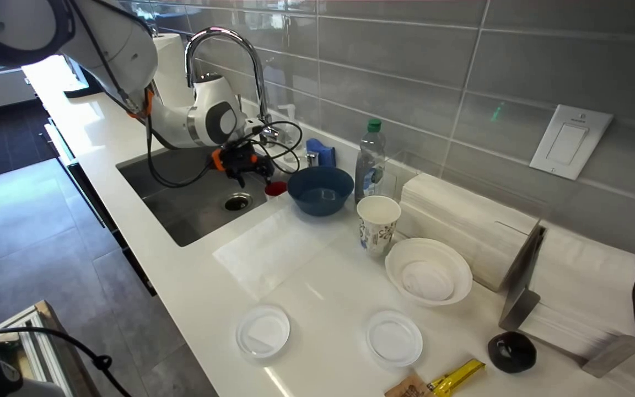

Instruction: Pick up the white and red cup from the sink and put it on the white paper towel on the kitchen counter

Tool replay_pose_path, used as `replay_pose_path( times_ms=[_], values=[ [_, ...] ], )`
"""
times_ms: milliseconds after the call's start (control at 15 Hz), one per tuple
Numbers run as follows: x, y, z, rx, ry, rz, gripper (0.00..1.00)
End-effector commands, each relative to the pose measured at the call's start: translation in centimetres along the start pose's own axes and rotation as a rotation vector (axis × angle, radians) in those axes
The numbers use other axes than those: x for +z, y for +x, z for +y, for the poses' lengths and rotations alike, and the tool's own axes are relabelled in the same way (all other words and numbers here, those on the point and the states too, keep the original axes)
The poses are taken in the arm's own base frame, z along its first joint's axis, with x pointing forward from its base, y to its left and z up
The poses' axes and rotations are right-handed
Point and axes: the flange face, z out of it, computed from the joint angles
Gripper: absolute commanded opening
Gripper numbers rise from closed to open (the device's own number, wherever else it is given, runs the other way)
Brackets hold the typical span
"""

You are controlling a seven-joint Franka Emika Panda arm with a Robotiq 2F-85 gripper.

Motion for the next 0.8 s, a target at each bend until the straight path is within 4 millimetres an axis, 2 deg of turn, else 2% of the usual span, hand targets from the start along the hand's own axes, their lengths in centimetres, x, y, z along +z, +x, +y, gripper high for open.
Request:
replay_pose_path(
  times_ms=[0, 67, 133, 333, 600, 733],
  values=[
    [1.4, 1.6, 0.0, -0.015, -0.038, 0.001, 0.72],
    [1.8, 1.7, 0.1, -0.020, -0.044, 0.000, 0.60],
    [2.0, 1.9, 0.1, -0.026, -0.054, 0.003, 0.53],
    [2.8, 2.2, 0.1, -0.036, -0.063, -0.005, 0.45],
    [3.4, 2.7, -0.1, -0.063, -0.076, 0.001, 0.47],
    [3.7, 2.9, -0.2, -0.071, -0.078, -0.003, 0.44]
  ],
)
